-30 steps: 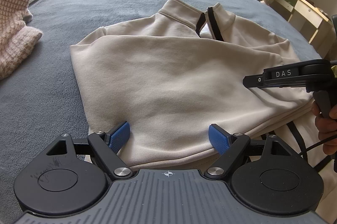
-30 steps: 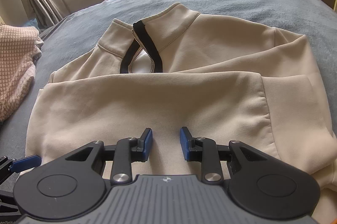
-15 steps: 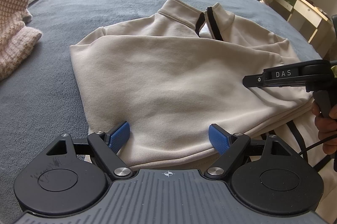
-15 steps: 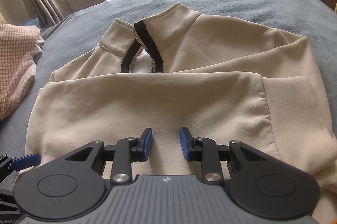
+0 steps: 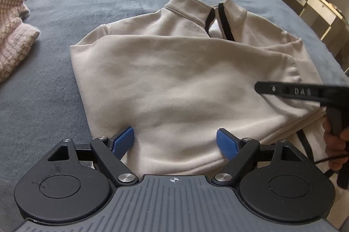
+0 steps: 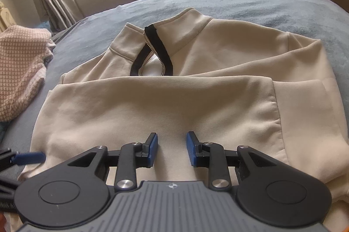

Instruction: Fold clothes

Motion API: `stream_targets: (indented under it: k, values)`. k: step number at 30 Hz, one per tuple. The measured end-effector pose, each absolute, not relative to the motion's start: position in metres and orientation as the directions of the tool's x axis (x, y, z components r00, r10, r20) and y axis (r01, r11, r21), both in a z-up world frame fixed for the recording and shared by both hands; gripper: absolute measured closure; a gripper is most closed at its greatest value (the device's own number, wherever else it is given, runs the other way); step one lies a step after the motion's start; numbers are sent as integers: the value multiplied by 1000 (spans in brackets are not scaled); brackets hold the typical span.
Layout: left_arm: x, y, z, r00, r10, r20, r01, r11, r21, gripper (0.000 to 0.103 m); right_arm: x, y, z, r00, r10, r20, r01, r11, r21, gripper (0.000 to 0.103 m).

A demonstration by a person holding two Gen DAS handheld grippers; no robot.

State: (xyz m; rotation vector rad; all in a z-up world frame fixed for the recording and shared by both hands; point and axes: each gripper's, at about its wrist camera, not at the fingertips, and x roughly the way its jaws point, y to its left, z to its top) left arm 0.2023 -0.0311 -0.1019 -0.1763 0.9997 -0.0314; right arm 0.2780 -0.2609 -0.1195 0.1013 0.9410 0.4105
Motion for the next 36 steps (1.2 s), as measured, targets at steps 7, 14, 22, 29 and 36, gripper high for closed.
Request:
stream_targets:
  k: [7,14,22,29,36]
  values:
    - [263,-6,-89,569,-171,-804,-74,964,-257,20,289,-261,-103,478,414,-775,-340,901,272,68]
    - [328,19,-77,605,-233,-762,-87,931,-354,19,347,-271,-58,521,508,-686,-312,861,401,65]
    - [412,40,-97,588,-303,-750,-250,813,-525,19,470,-271,-67,503,511,-698,-150,846,511,59]
    - [446,23,-104,562,-268,-783,-270,835,-480,24,533,-260,-107,401,503,-766,-24,841,540,53]
    - [459,-3,-104,547,-184,-817,-210,914,-346,59,540,-257,-114,357,479,-802,-24,863,505,53]
